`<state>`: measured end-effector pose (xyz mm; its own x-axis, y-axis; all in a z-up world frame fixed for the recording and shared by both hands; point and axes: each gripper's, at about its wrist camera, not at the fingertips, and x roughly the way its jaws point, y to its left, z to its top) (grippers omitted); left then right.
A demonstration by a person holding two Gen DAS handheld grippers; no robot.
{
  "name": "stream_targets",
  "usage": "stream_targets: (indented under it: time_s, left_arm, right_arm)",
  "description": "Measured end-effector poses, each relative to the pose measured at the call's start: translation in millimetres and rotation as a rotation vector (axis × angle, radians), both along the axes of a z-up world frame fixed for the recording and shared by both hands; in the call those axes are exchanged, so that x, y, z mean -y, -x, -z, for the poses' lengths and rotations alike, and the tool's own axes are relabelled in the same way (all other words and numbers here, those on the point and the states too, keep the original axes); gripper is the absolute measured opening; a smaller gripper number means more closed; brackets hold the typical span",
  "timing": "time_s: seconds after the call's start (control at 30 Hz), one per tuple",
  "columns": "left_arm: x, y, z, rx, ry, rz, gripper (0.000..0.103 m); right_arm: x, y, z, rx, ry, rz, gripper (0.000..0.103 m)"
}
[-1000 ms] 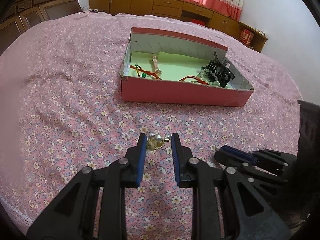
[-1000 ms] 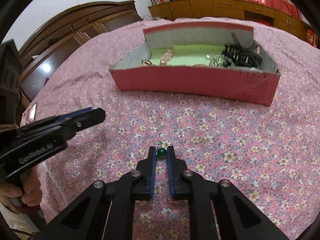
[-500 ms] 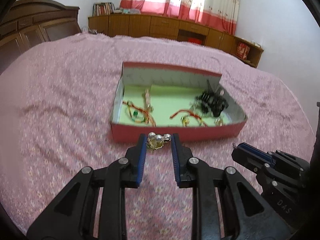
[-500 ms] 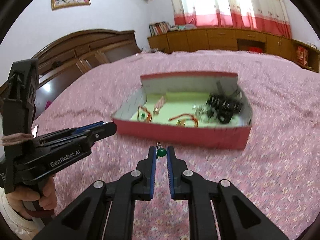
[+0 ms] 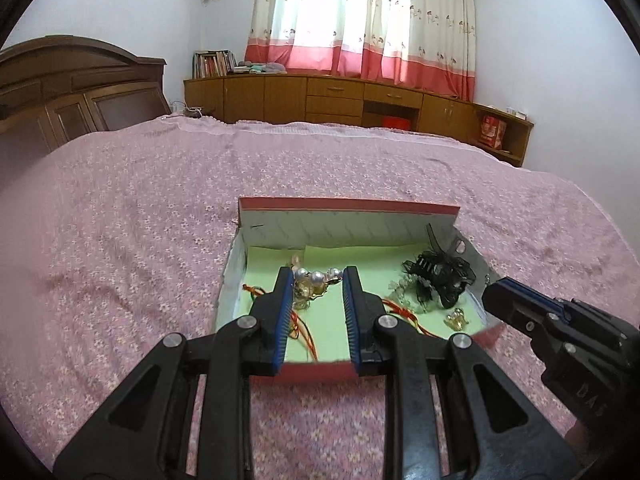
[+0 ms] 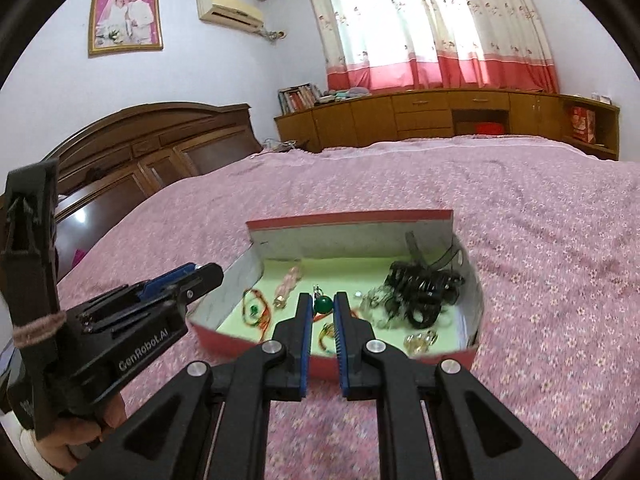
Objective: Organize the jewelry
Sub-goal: 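Carry the brooch and green bead into the red box with both tools, then open both tools to release the brooch and green bead in the box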
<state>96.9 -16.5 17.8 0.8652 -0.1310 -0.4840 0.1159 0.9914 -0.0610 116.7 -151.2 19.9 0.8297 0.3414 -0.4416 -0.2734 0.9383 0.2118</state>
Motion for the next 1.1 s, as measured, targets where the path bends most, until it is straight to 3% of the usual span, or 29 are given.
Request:
stream_targets:
  time_s: [0.53,0.77,0.9,1.1]
  left_arm:
    - [2.4,-48.6,47.8,-0.210,0.002,-0.005,0.017]
    - [3.0,-49.3,45.7,-0.214,0.001,0.009,0.018]
    - [2.2,-43.8,39.3,-0.202,-0.007,0.001,0.024]
    - [1.0,-27.2,23.9,-0.161,0.000,0.003,0.037]
  right_arm:
    - [7.0,-53.5,38.8,-0.172,0.070,0.050,0.012]
    - [9.1,-61.4,45.2,-0.213,0.064,0.050,0.013]
    - [11.2,-56.2,38.5,-0.191,0.049,0.049,0.025]
    - [14.9,-38.5,22.6,-0.136,0.033,0.049,0.036]
